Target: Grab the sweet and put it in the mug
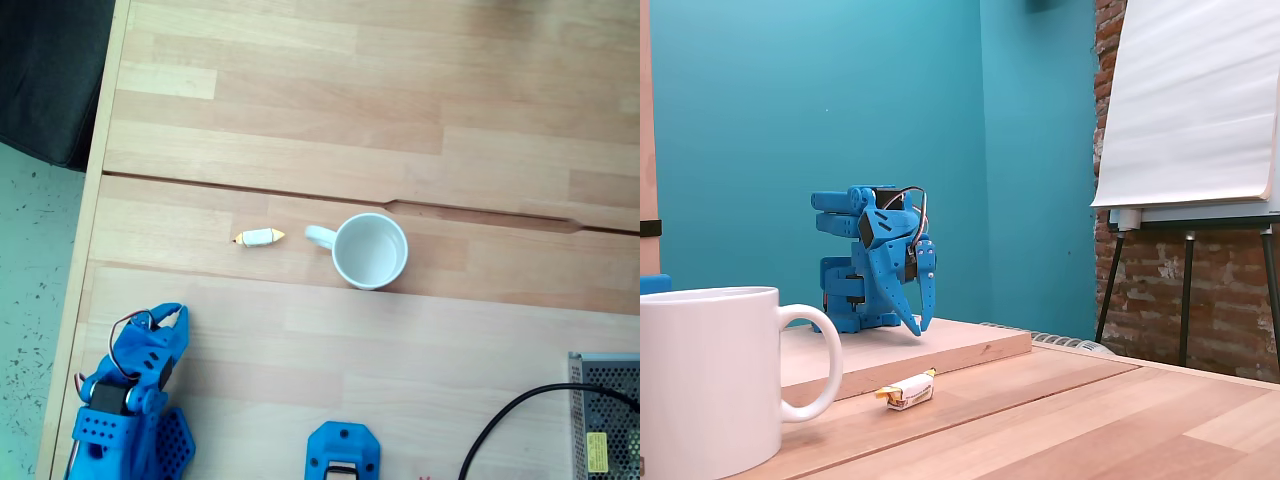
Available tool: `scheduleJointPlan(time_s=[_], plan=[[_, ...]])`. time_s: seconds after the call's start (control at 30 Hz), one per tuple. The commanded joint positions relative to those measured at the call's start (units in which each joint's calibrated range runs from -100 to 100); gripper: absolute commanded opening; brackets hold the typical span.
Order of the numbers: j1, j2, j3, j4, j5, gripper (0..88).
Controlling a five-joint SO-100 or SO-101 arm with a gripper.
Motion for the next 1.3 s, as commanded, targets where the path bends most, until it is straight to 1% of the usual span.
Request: scheduleJointPlan(time_s=[0.0,0.13,0.2,0.43,0.57,0.73,1.03,1.27], plan=[[-0.4,-0.9,-0.7,0.2,-0.3,0.0],[-0.4,-0.8,-8.0,0.3,-0.7,0.0],[-0.4,0.1,-12.5,0.3,-1.9,0.0],[0.4,0.5,-23.8,0.3,-10.4,0.0],[1.9,6.1,-24.7,3.0,-13.3,0.0],[4.9,16.4,-29.3,9.6,-14.2,0.0],[8.1,33.4,-42.9,9.9,-14.4,0.0],[11.5,48.2,-51.6,9.8,-17.0,0.0]])
